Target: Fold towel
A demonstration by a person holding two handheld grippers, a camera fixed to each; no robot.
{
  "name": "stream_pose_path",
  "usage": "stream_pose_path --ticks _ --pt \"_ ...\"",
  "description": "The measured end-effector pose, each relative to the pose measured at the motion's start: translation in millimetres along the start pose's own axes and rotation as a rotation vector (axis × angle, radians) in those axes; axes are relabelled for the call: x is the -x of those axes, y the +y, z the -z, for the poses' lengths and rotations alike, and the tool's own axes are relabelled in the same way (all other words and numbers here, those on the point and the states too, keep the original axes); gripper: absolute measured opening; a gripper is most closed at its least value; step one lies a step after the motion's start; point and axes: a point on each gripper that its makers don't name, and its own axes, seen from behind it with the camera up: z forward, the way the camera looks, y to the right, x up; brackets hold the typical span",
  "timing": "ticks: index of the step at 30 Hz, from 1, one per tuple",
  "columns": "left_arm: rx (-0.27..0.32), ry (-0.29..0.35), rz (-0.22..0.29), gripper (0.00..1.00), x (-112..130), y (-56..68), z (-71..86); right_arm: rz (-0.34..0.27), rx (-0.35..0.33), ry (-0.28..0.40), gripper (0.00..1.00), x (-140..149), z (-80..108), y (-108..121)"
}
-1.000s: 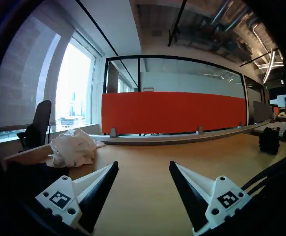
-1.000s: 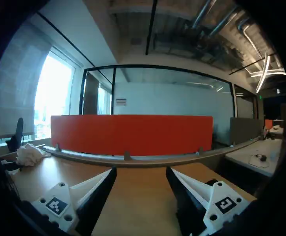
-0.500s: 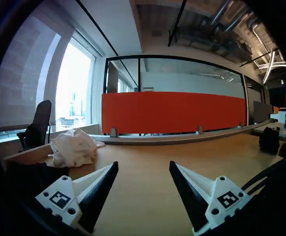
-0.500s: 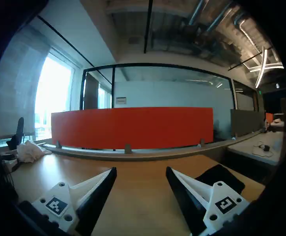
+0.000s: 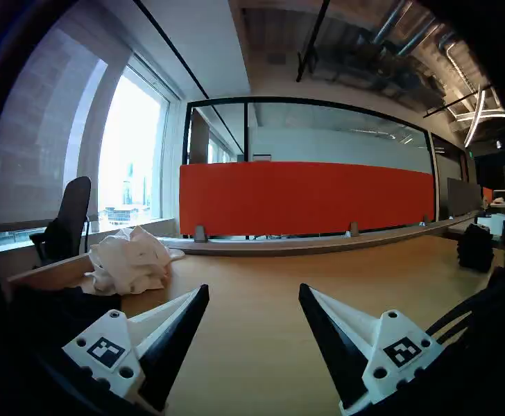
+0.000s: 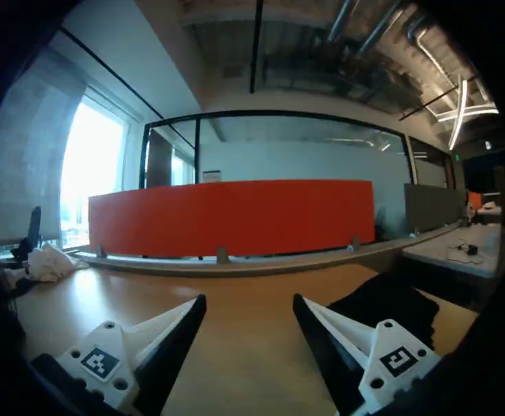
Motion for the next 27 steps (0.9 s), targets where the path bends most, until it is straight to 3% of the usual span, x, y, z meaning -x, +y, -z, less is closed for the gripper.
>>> stream_pose_path --ticks 6,27 --pt "0.000 0.000 0.000 0.96 0 0.0 -0.2 0.016 0.005 -0.005 0.97 15 -0.2 4" --pt "0.000 0.000 0.000 0.96 0 0.2 0.3 0.010 -0.002 -0.014 0.97 28 1.8 -2"
